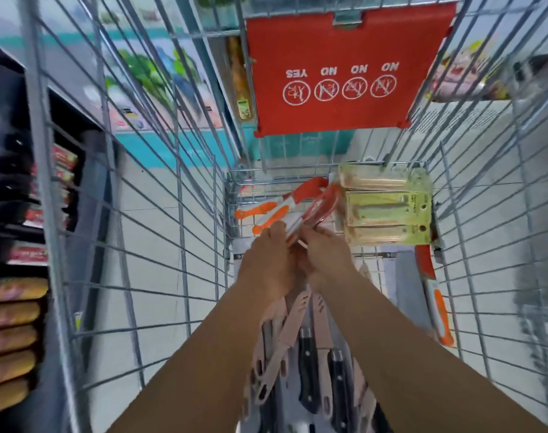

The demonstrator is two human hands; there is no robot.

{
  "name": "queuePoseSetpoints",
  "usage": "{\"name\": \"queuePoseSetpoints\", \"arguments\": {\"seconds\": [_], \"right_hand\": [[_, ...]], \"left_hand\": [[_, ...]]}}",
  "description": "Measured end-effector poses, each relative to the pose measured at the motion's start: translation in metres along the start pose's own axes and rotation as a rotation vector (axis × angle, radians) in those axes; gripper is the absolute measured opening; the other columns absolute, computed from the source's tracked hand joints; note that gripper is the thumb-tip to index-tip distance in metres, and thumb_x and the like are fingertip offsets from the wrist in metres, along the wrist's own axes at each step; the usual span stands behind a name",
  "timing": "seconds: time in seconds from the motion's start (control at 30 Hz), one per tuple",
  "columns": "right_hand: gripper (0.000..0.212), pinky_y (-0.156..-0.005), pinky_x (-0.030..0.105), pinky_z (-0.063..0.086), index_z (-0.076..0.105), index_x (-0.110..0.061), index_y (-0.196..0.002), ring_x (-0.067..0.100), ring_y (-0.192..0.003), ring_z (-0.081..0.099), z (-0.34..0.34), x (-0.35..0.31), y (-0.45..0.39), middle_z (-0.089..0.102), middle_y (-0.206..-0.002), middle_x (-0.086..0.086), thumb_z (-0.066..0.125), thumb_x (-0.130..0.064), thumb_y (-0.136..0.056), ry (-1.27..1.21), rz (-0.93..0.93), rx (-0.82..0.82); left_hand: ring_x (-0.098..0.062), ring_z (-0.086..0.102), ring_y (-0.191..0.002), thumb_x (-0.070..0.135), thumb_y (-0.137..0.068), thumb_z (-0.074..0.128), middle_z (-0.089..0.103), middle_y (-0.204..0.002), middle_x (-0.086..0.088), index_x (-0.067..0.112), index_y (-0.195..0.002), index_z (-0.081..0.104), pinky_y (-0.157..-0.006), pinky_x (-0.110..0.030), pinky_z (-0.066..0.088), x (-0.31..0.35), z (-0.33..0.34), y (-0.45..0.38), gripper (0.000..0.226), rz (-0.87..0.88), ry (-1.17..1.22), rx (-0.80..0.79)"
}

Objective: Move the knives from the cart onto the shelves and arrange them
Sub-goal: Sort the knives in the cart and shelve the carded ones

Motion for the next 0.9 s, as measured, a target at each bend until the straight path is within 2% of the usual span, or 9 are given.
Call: {"name": "queuePoseSetpoints", "arguments": {"seconds": [0.1, 0.23, 0.33, 0.4, 0.47, 0.53, 0.6, 0.7, 0.9], "right_hand": [[0.008, -0.063, 0.028, 0.05, 0.067, -0.003, -0.088, 0.022, -0.069, 0.063, 0.01, -0.007, -0.007, 0.068, -0.079, 0.014, 0.06, -0.001, -0.087, 0.003, -0.005, -0.003], [0.025, -0.05, 0.014, 0.034, 0.048, -0.013, -0.108, 0.011, -0.066, 0.047, 0.01, -0.023, -0.01, 0.054, -0.093, 0.005, 0.054, -0.002, -0.087, 0.516, -0.318, 0.211], [0.042, -0.08, 0.012, 0.033, 0.051, -0.011, -0.115, 0.014, -0.098, 0.046, 0.017, -0.031, -0.008, 0.046, -0.122, 0.006, 0.053, 0.008, -0.077, 1.023, -0.837, 0.095], [0.066, -0.107, 0.032, 0.031, 0.044, -0.013, -0.135, 0.026, -0.134, 0.034, 0.02, -0.024, -0.018, 0.033, -0.147, 0.008, 0.055, 0.006, -0.073, 1.373, -0.965, -0.043], [0.08, -0.117, 0.042, 0.015, 0.021, -0.019, -0.15, 0.026, -0.148, 0.003, 0.019, -0.023, -0.023, 0.006, -0.16, 0.005, 0.049, 0.001, -0.079, 1.592, -0.88, -0.167], [0.084, -0.12, 0.041, 0.006, 0.004, -0.021, -0.153, 0.021, -0.147, -0.012, 0.017, -0.023, -0.026, -0.013, -0.16, 0.0, 0.046, -0.003, -0.084, 1.715, -0.764, -0.272], [0.086, -0.12, 0.041, 0.003, -0.004, -0.021, -0.153, 0.02, -0.147, -0.016, 0.017, -0.022, -0.03, -0.021, -0.158, -0.001, 0.048, -0.006, -0.086, 1.772, -0.686, -0.318], [0.077, -0.12, 0.042, 0.002, -0.009, -0.021, -0.153, 0.02, -0.146, -0.017, 0.017, -0.015, -0.039, -0.022, -0.158, 0.0, 0.038, -0.009, -0.092, 1.829, -0.648, -0.306], [0.068, -0.12, 0.042, 0.002, -0.016, -0.02, -0.151, 0.02, -0.147, -0.015, 0.015, -0.01, -0.051, -0.02, -0.159, 0.0, 0.03, -0.026, -0.101, 1.874, -0.64, -0.282]], "left_hand": [[-0.034, 0.051, -0.112, 0.002, -0.083, 0.053, 0.048, -0.124, -0.013, 0.014, -0.137, 0.028, -0.084, -0.043, 0.046, -0.008, -0.009, -0.015, 0.061, 0.014, -0.198, -0.042], [-0.032, 0.047, -0.119, 0.0, -0.078, 0.06, 0.044, -0.131, -0.012, 0.011, -0.137, 0.027, -0.092, -0.04, 0.042, -0.012, -0.024, -0.039, 0.068, 0.024, -0.534, 0.102], [-0.031, 0.044, -0.121, 0.001, -0.084, 0.051, 0.044, -0.13, -0.011, 0.011, -0.134, 0.031, -0.096, -0.039, 0.037, -0.012, -0.027, -0.057, 0.055, 0.059, -0.58, 0.156], [-0.03, 0.042, -0.122, 0.003, -0.086, 0.049, 0.043, -0.131, -0.01, 0.011, -0.133, 0.032, -0.098, -0.038, 0.035, -0.014, -0.025, -0.067, 0.051, 0.084, -0.593, 0.171], [-0.029, 0.037, -0.127, 0.005, -0.086, 0.049, 0.039, -0.137, -0.01, 0.01, -0.138, 0.027, -0.103, -0.037, 0.031, -0.021, -0.019, -0.075, 0.057, 0.086, -0.599, 0.156], [-0.028, 0.028, -0.136, 0.014, -0.091, 0.05, 0.028, -0.148, -0.008, 0.013, -0.147, 0.015, -0.109, -0.039, 0.023, -0.028, -0.009, -0.078, 0.066, 0.084, -0.58, 0.114], [-0.027, 0.013, -0.144, 0.029, -0.096, 0.047, 0.012, -0.157, -0.005, 0.019, -0.151, -0.001, -0.115, -0.042, 0.012, -0.032, -0.003, -0.077, 0.073, 0.074, -0.552, 0.066], [-0.027, -0.006, -0.146, 0.015, -0.098, 0.039, -0.009, -0.159, -0.003, 0.027, -0.15, -0.014, -0.117, -0.045, -0.002, -0.035, -0.001, -0.081, 0.075, 0.047, -0.603, 0.021], [-0.027, -0.012, -0.146, 0.005, -0.093, 0.038, -0.013, -0.159, -0.006, 0.024, -0.149, -0.018, -0.118, -0.046, -0.003, -0.038, -0.004, -0.086, 0.081, -0.005, -0.643, 0.051]]}}
Point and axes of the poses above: each hand's wrist, its own y-axis away from the middle knuckle, its own z-axis out of the palm, x = y × z, the point moved 3 cm from there along -y, towards the middle knuckle
